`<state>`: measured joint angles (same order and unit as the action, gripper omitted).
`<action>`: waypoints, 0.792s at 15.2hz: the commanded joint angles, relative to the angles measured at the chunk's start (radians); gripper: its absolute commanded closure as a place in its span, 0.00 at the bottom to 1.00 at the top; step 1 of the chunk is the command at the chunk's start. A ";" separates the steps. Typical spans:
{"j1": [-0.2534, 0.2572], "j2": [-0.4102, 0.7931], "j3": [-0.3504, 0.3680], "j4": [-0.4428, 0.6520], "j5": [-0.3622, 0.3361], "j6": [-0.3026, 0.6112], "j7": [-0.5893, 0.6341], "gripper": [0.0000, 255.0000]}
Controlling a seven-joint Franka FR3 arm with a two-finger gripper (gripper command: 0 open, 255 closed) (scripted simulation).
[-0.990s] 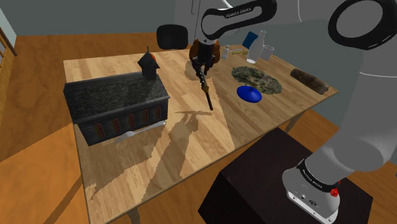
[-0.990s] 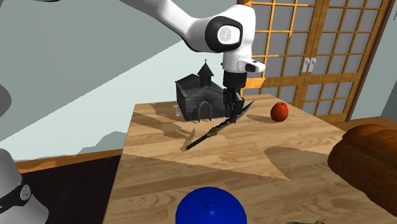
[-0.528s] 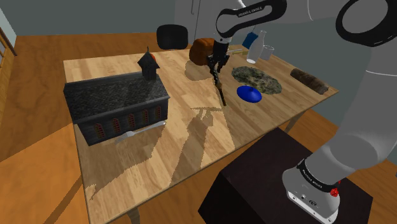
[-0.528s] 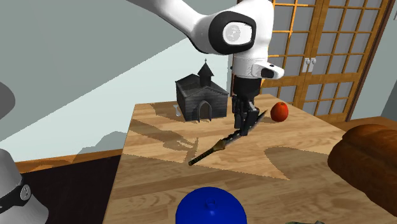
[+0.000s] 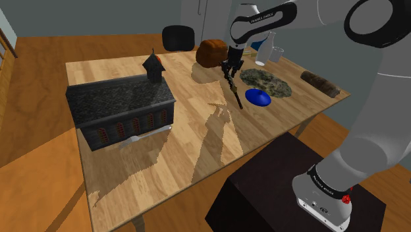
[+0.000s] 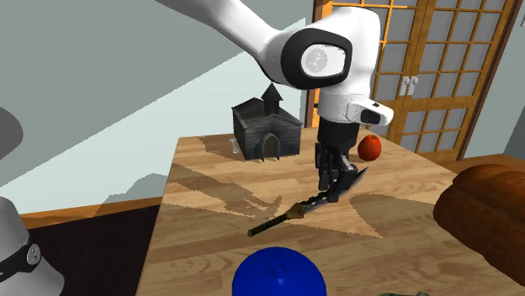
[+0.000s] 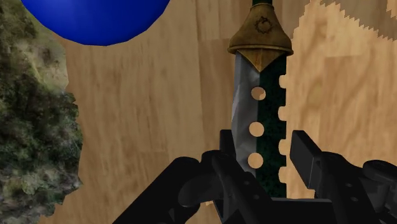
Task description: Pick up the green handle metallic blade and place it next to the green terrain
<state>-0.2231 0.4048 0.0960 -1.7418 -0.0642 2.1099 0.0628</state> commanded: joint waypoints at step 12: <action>0.005 0.089 -0.006 -0.050 -0.013 0.139 0.011 1.00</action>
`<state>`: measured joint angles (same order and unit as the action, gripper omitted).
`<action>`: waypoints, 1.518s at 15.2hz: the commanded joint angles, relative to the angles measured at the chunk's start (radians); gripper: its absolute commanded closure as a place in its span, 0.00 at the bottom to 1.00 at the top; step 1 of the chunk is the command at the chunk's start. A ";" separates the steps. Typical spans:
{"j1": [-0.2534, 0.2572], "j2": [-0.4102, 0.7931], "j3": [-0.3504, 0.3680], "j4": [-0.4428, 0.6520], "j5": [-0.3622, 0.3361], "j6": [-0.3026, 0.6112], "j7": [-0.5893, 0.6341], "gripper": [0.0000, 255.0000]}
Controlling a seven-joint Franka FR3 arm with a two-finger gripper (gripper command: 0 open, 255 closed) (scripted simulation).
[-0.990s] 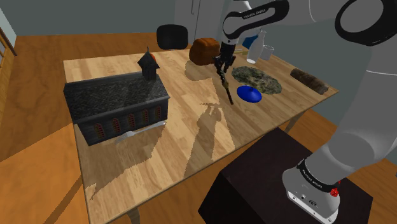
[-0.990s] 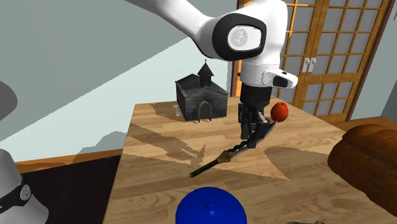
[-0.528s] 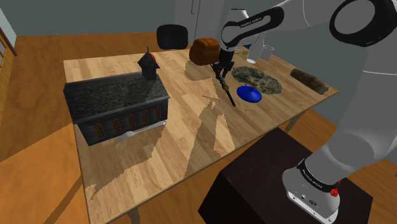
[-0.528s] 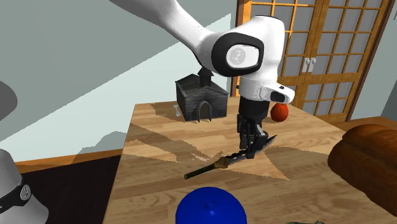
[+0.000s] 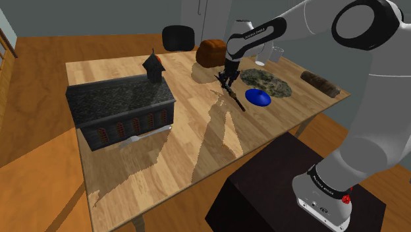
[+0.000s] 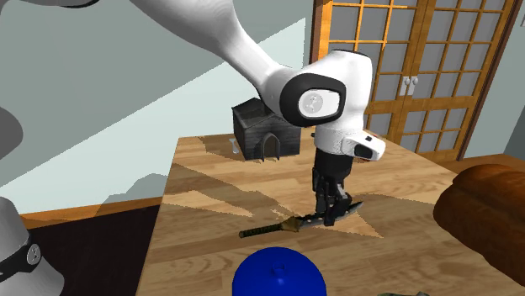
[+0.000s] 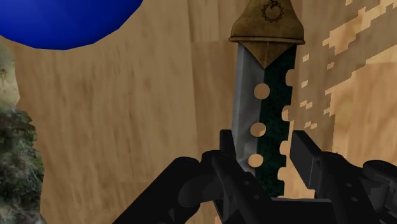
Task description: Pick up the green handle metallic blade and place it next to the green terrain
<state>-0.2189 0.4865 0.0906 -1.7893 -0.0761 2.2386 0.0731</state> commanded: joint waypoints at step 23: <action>0.000 -0.031 0.003 0.021 0.005 -0.052 -0.002 0.00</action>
<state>-0.2182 0.4619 0.0934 -1.7717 -0.0726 2.1982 0.0723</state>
